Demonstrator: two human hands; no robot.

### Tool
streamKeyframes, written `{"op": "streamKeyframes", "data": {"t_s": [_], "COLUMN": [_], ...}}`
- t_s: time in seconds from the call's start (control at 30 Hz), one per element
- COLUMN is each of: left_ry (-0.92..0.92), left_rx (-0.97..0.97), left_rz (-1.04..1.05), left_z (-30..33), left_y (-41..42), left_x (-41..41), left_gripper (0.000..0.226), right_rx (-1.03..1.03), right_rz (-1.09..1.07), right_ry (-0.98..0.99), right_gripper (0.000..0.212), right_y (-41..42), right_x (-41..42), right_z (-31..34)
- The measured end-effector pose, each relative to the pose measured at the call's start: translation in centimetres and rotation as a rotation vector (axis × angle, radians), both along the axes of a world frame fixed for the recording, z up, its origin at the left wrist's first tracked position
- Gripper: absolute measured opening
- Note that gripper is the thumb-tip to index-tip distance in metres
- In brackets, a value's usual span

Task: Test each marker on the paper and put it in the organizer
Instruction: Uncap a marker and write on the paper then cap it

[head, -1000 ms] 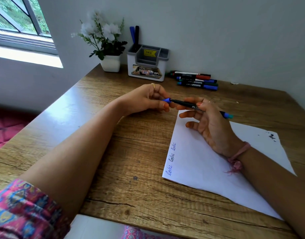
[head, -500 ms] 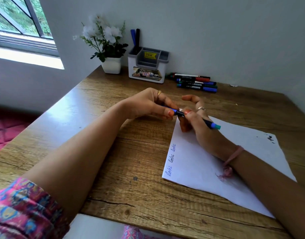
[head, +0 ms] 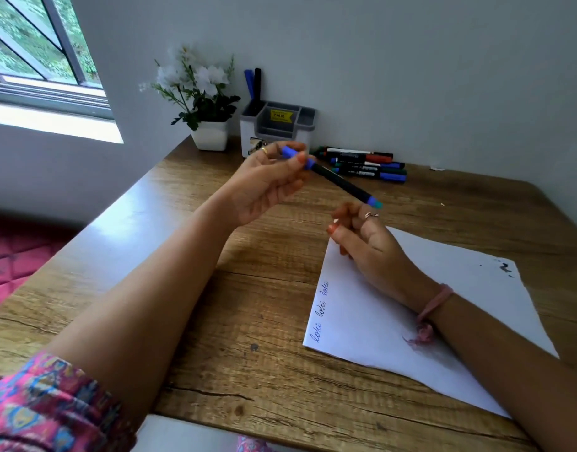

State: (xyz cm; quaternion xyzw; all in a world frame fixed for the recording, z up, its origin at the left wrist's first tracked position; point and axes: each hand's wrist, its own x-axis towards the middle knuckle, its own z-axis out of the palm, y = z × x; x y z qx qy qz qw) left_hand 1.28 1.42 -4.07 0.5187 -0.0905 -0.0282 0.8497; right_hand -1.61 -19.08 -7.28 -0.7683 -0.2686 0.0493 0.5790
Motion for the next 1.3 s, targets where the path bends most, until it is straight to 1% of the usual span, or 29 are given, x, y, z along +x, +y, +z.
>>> {"op": "streamKeyframes", "data": {"t_s": [0.1,0.13,0.2,0.27,0.37,0.47,0.53,0.63,0.8,0.9,1.03,1.13,1.2,1.3], "left_ry": [-0.067,-0.116,-0.233,-0.328,-0.423,-0.477,-0.465,-0.409,-0.315,-0.266,-0.168,-0.129,-0.123,-0.14], "left_rx": [-0.179,-0.199,-0.154,-0.01,0.295,0.542,0.664,0.792,0.929,1.005,1.122,1.189,1.229,1.354], "left_rz": [0.186,0.256,0.431,0.664,0.967,1.104,1.103,1.053,0.982,0.938,0.927,0.905,0.883,0.867], "left_z": [1.0,1.5,2.6,3.7,6.3,8.7,9.3,9.3,8.9,8.5,7.4,6.9,6.9,7.0], "left_y": [1.6,2.2,3.2,4.3,5.7,7.0,7.7,7.9,7.8,8.0,8.1,7.9,7.8,7.6], "left_x": [0.4,0.5,0.9,1.7,4.0,6.5,8.2,10.5,13.4,14.8,16.2,17.1,17.4,17.4], "left_gripper": [0.028,0.029,0.032,0.035,0.033,0.029,0.03,0.029,0.023,0.021,0.028,0.031,0.034,0.04], "right_rx": [-0.07,-0.096,-0.205,-0.359,-0.548,-0.645,-0.672,-0.668,-0.656,-0.652,-0.648,-0.656,-0.66,-0.659], "right_rz": [-0.152,-0.202,-0.258,-0.237,-0.162,-0.091,-0.054,-0.037,-0.04,-0.036,-0.02,-0.014,-0.007,-0.009], "right_ry": [-0.104,-0.128,-0.159,-0.21,-0.351,-0.469,-0.491,-0.503,-0.458,-0.441,-0.427,-0.418,-0.415,-0.418], "right_gripper": [0.019,0.017,0.015,0.015,0.015,0.021,0.028,0.03,0.035,0.035,0.033,0.032,0.031,0.031], "right_y": [-0.4,-0.4,-0.5,-0.6,-0.5,-0.7,-0.8,-0.7,-0.7,-0.6,-0.7,-0.7,-0.7,-0.8], "right_x": [-0.1,-0.1,0.0,0.2,0.4,0.7,0.6,0.5,0.6,0.5,0.5,0.6,0.7,0.8], "right_z": [0.0,0.0,-0.2,-0.4,-0.6,-0.6,-0.5,-0.4,-0.4,-0.3,-0.1,-0.1,-0.2,-0.3]}}
